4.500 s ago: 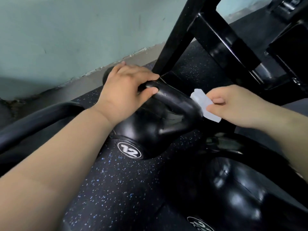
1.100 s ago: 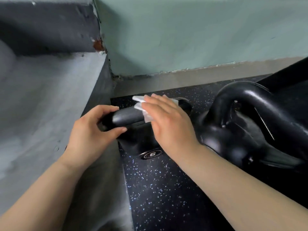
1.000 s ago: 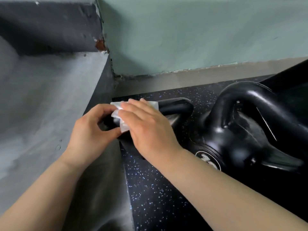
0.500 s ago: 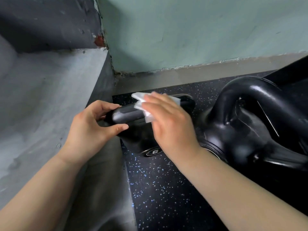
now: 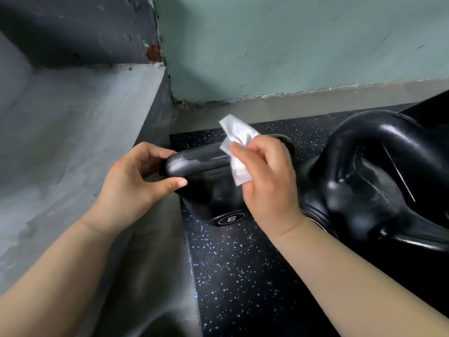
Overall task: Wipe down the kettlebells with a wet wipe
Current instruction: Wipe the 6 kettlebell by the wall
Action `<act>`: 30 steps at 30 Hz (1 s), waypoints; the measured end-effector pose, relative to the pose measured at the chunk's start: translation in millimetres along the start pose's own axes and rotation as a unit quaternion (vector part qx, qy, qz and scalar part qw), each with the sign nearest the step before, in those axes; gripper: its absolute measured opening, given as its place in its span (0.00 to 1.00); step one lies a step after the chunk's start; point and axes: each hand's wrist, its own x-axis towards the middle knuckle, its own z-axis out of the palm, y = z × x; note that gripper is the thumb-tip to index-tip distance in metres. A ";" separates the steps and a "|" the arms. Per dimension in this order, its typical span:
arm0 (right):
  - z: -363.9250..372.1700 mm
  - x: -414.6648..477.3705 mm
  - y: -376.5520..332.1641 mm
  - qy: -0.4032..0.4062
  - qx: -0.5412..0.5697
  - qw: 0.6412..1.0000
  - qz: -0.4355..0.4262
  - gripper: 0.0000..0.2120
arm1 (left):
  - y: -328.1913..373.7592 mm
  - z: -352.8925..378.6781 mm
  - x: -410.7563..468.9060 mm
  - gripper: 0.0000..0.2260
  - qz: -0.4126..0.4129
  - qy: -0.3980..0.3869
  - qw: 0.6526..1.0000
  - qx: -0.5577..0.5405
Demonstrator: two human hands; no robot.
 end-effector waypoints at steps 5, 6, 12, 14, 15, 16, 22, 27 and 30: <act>19.2 8.0 -46.6 -0.063 0.012 0.996 -0.055 0.11 | -2.5 -0.7 -1.0 0.18 0.027 -0.005 0.999 0.029; 16.5 10.8 -46.3 -0.074 0.010 0.995 -0.071 0.10 | -2.4 -1.2 -1.0 0.18 0.028 -0.005 0.999 0.022; -37.1 73.5 2.5 -0.082 0.063 0.986 0.128 0.13 | -3.6 -2.6 1.3 0.19 0.020 0.004 1.000 -0.009; -48.4 95.5 16.8 -0.240 0.081 0.944 0.210 0.14 | -4.1 -2.0 1.9 0.18 0.029 0.004 0.999 0.012; -50.4 101.4 22.7 -0.337 0.068 0.916 0.207 0.14 | -3.2 -1.7 1.9 0.19 0.032 0.004 0.999 0.020; -50.5 104.6 26.3 -0.415 0.056 0.886 0.196 0.14 | -4.4 -2.0 1.8 0.19 0.033 0.004 0.999 0.020; -7.8 108.3 -16.8 -0.524 0.108 0.837 0.114 0.11 | -5.3 -0.3 -2.5 0.18 0.010 0.051 0.999 0.008; -6.9 100.1 -19.4 -0.504 0.134 0.849 0.084 0.14 | -4.2 0.3 -4.2 0.18 0.008 0.058 0.998 0.005; -39.8 95.2 6.6 -0.461 0.115 0.868 0.143 0.16 | -6.0 -1.0 -3.3 0.16 0.010 0.051 0.999 0.007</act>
